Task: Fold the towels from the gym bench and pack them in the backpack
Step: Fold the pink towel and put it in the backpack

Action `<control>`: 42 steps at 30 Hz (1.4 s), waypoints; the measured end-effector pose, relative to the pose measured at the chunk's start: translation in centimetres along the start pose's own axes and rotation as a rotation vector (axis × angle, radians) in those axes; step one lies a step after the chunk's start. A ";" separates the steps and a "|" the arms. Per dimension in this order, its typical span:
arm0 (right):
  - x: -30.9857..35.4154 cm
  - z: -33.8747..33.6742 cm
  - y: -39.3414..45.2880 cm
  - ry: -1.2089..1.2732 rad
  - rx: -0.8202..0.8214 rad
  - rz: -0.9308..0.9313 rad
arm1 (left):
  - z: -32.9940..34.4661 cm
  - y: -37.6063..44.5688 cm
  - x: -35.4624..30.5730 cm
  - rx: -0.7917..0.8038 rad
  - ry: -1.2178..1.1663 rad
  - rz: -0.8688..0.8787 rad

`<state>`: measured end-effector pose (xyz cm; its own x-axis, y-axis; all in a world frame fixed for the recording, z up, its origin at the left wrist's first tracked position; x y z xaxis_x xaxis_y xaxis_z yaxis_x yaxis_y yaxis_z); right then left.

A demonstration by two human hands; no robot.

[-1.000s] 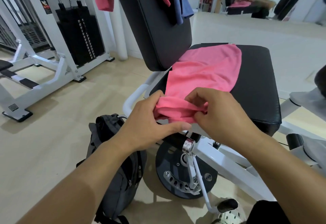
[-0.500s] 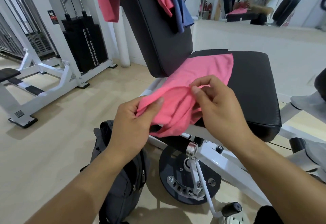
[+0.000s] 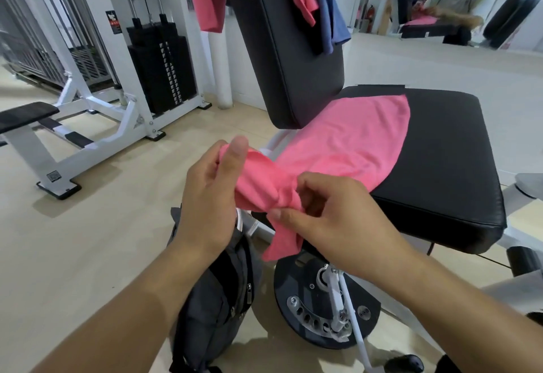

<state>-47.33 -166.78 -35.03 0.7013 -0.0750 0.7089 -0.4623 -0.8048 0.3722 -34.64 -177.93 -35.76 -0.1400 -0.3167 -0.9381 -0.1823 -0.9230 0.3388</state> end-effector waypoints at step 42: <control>-1.1 -1.2 1.0 0.348 0.056 0.181 | 1.3 0.0 1.5 0.101 -0.291 -0.260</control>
<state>-49.21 -166.75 -34.68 0.3811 -0.0228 0.9243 -0.5244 -0.8287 0.1958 -36.12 -178.09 -37.03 -0.3437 0.0136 -0.9390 -0.3409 -0.9335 0.1113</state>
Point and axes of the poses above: each hand's wrist, its own y-axis towards the middle knuckle, its own z-axis out of the palm, x = y × z, the point moved 10 cm from there along y, towards the middle knuckle, and after that the axes turned 12 degrees about -x, right-handed, at the moved point
